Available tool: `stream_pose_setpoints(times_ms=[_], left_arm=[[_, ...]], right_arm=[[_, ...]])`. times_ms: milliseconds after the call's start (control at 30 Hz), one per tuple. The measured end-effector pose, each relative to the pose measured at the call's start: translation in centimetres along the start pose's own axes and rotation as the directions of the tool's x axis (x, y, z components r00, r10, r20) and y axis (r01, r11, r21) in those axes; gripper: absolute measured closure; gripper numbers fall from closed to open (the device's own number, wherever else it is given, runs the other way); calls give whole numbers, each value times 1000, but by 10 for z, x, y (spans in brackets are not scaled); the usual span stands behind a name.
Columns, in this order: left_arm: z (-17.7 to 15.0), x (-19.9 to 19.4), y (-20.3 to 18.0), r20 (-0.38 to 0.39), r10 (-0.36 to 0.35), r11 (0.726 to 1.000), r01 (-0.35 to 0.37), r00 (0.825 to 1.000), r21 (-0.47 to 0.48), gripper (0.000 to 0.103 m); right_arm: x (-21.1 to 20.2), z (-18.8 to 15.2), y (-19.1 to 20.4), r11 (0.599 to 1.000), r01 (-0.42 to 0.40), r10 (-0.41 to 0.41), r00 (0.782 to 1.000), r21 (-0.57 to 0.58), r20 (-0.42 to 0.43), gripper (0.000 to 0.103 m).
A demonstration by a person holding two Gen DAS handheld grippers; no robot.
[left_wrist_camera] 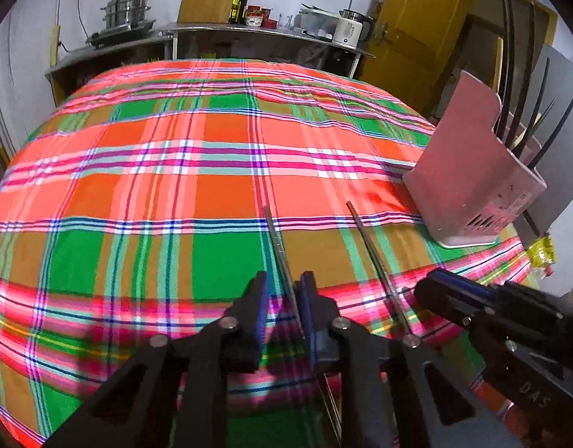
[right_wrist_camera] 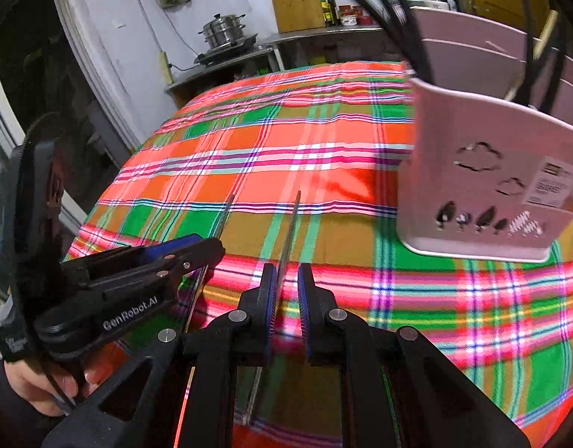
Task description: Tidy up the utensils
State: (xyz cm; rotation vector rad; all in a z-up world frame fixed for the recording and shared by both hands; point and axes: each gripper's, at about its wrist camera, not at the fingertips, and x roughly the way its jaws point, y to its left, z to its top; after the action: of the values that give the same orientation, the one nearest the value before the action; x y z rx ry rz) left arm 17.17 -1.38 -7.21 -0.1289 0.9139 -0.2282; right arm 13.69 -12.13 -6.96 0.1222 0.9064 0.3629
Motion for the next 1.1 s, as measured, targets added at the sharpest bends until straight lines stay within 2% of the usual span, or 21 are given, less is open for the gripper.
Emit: stream_pose_setpoints(times_ms=[67,267,400,533,733,867,1100], left_arm=[[0,0,2,2,8,1000,-8,1000,1,92],[0,-3,8,-4,17,1000,-17,1000,5,95],[1,-3,13,-17,15,1000,-15,1000,-3,95],[4,0,8,-29,35,999,-34,999,38,95],[9,3,6,-41,36,998,-34,999,58,96],[10,-3,9,-36,15,999,-14,999,36,97],[18,-37,4,39,-31,999,30,999,31,97]], right_arm=[[6,3,3,1000,-3,3,1000,-5,-6,91],[22,9,8,1000,3,-4,999,-24,-35,91],[32,12,9,999,21,-23,998,-35,-55,91],[35,14,10,999,34,-36,998,-42,-56,92],[35,18,8,999,30,-31,998,-25,-60,97],[25,19,11,1000,10,-10,999,-16,-38,97],[-5,25,14,999,-37,37,999,-1,30,97]])
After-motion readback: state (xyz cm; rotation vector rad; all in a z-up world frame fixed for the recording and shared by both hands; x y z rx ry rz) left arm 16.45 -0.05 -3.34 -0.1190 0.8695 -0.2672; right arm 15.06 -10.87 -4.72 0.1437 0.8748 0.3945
